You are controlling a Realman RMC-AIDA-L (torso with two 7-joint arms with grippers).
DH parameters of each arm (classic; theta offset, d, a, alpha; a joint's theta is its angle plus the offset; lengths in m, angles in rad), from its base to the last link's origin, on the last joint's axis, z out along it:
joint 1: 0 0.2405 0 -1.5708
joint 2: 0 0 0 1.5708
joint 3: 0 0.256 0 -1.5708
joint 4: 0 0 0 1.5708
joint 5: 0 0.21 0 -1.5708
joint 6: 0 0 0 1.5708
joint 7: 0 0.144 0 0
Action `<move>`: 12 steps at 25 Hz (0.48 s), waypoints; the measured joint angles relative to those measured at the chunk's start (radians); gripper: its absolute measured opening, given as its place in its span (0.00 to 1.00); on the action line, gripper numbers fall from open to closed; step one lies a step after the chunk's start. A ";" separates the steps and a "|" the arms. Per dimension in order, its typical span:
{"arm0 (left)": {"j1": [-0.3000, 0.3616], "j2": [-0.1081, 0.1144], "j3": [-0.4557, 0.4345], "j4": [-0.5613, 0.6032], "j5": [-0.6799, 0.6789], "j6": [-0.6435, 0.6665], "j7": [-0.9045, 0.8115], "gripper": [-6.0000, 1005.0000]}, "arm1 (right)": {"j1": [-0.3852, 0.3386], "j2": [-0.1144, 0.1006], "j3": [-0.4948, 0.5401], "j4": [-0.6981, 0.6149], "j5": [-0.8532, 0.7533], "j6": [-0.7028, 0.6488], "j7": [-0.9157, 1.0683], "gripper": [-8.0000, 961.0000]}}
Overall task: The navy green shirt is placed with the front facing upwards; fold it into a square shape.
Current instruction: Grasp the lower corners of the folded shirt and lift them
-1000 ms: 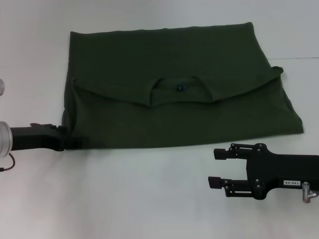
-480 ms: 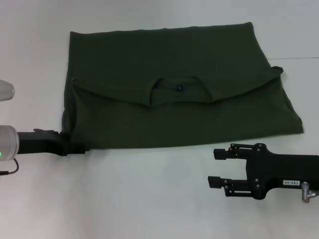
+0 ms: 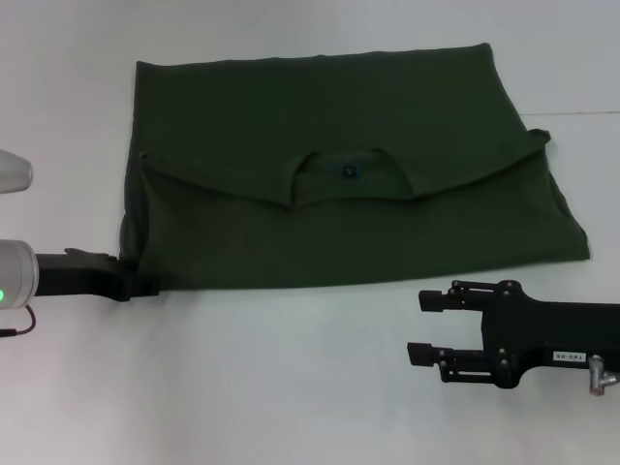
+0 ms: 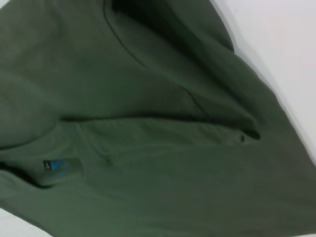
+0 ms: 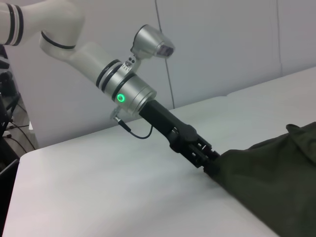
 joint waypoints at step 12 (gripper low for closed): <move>-0.005 0.002 0.001 0.001 0.000 0.017 0.035 0.33 | -0.003 -0.001 0.017 -0.003 0.004 0.001 0.004 0.77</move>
